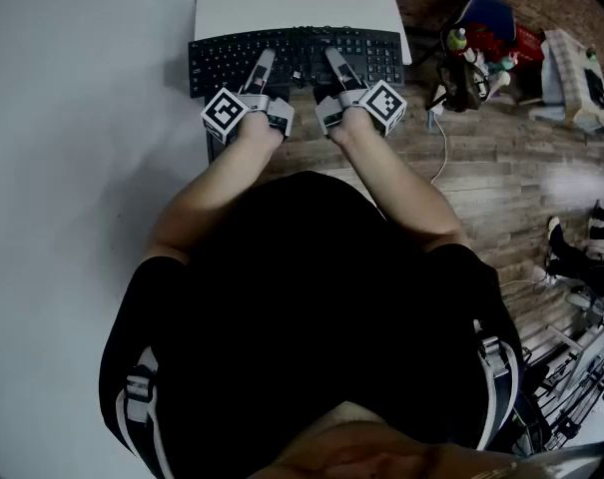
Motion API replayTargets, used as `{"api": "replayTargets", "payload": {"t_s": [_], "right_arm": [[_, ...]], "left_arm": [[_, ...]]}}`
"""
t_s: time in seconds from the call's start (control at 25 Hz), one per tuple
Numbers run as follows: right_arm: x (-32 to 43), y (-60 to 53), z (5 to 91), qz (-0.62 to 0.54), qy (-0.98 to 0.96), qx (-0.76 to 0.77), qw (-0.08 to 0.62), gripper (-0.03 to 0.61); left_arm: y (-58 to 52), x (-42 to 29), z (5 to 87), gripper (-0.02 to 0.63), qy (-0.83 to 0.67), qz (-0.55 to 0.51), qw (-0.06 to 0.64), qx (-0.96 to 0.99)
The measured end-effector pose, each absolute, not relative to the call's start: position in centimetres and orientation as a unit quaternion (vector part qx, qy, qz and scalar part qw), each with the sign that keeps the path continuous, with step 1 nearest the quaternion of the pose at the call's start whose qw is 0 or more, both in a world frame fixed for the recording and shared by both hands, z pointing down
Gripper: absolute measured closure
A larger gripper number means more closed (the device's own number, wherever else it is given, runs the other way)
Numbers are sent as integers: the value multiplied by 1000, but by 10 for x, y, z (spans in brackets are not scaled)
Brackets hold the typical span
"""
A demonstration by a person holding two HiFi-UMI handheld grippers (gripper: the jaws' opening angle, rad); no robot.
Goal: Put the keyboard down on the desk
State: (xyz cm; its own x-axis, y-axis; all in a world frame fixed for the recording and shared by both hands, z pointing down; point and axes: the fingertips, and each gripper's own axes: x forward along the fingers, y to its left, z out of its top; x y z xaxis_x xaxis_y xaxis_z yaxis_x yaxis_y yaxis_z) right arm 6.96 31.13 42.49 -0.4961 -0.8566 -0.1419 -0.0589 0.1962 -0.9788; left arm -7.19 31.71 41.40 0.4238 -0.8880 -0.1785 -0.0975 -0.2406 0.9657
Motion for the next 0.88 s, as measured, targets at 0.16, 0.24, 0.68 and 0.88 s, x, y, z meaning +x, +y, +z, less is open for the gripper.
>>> {"api": "replayTargets", "payload": {"t_s": [0.16, 0.24, 0.68, 0.88], "right_arm": [[71, 315, 415, -532, 687, -334, 366, 477], [72, 314, 416, -533, 687, -338, 362, 477], [121, 323, 424, -536, 691, -317, 367, 477], [165, 343, 437, -542, 689, -318, 362, 477]], "left_arm": [[320, -69, 411, 531, -362, -398, 504, 675], [321, -69, 410, 531, -363, -398, 507, 673], [332, -18, 425, 532, -359, -413, 504, 669], [355, 25, 435, 534, -363, -414, 507, 664]]}}
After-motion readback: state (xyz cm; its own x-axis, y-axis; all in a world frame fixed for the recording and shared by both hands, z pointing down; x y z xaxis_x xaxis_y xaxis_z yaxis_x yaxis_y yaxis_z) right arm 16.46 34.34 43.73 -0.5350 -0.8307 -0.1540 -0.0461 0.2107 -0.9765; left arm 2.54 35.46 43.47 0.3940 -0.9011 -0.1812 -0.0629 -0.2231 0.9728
